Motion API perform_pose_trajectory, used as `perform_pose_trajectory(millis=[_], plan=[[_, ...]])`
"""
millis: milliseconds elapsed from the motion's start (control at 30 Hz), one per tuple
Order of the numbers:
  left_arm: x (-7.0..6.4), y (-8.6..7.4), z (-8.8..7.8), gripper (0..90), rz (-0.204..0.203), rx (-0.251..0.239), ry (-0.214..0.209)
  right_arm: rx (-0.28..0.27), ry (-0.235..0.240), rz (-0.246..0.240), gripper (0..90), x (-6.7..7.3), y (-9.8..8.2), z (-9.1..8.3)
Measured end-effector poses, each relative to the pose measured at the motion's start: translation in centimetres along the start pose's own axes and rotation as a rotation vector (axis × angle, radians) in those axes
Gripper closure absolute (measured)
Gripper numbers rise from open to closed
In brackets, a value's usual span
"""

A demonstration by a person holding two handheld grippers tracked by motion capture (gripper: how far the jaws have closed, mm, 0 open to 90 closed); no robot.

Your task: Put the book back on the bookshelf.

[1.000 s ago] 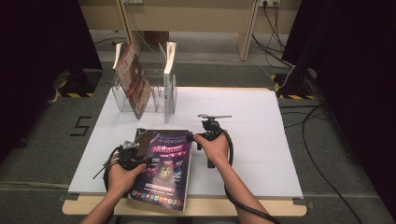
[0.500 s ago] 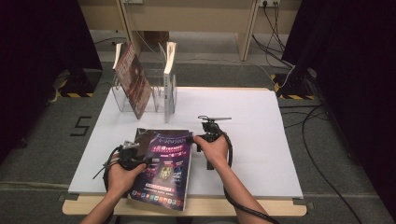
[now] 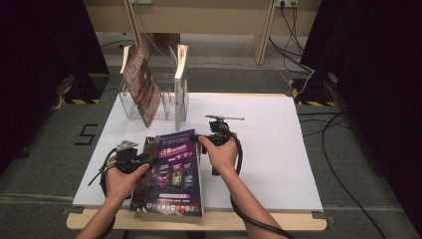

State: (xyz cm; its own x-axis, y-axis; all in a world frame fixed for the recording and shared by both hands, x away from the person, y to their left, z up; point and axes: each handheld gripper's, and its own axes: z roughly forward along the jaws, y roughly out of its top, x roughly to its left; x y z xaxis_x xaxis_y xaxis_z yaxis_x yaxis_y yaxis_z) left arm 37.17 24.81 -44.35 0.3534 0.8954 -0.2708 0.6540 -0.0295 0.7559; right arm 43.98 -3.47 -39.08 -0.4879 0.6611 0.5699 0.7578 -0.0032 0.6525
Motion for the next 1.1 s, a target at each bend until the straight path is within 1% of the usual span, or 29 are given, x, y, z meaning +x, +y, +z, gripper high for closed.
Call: perform_pose_trajectory(millis=[67, 100, 233, 400, 500, 633, 800, 900, 933, 1100], plan=[[0.0, 0.0, -0.1, 49.4, -0.004, -0.003, -0.01, -0.031, -0.019, -0.038, 82.9, 0.9, 0.5, -0.4], [-0.1, 0.1, -0.2, 49.1, -0.006, -0.01, -0.01, -0.043, -0.026, -0.047, 82.9, 1.2, 0.7, -0.5], [-0.3, 0.4, -0.6, 48.5, -0.004, -0.027, -0.018, -0.105, -0.061, -0.117, 82.9, 2.9, 1.6, -1.0], [-0.7, 1.1, -1.3, 47.3, 0.001, -0.051, -0.032, -0.158, -0.082, -0.165, 82.9, 4.5, 2.5, -0.8], [-0.8, 1.4, -1.7, 46.2, 0.0, -0.065, -0.035, -0.184, -0.092, -0.186, 82.9, 5.2, 2.9, -0.6], [-1.0, 1.9, -2.0, 44.8, -0.001, -0.08, -0.044, -0.214, -0.102, -0.202, 82.9, 6.0, 3.5, -0.2], [-1.2, 2.4, -2.2, 42.3, -0.005, -0.095, -0.051, -0.232, -0.114, -0.221, 82.9, 6.7, 4.0, 0.4], [-1.3, 2.8, -2.4, 41.8, 0.006, -0.101, -0.047, -0.241, -0.116, -0.228, 82.9, 7.0, 4.2, 0.7], [-1.4, 2.9, -2.4, 41.7, 0.007, -0.106, -0.05, -0.238, -0.119, -0.227, 82.9, 7.2, 4.3, 0.7], [-2.0, 3.6, -2.7, 40.7, 0.014, -0.125, -0.06, -0.26, -0.121, -0.237, 82.9, 7.6, 4.6, 1.2]])
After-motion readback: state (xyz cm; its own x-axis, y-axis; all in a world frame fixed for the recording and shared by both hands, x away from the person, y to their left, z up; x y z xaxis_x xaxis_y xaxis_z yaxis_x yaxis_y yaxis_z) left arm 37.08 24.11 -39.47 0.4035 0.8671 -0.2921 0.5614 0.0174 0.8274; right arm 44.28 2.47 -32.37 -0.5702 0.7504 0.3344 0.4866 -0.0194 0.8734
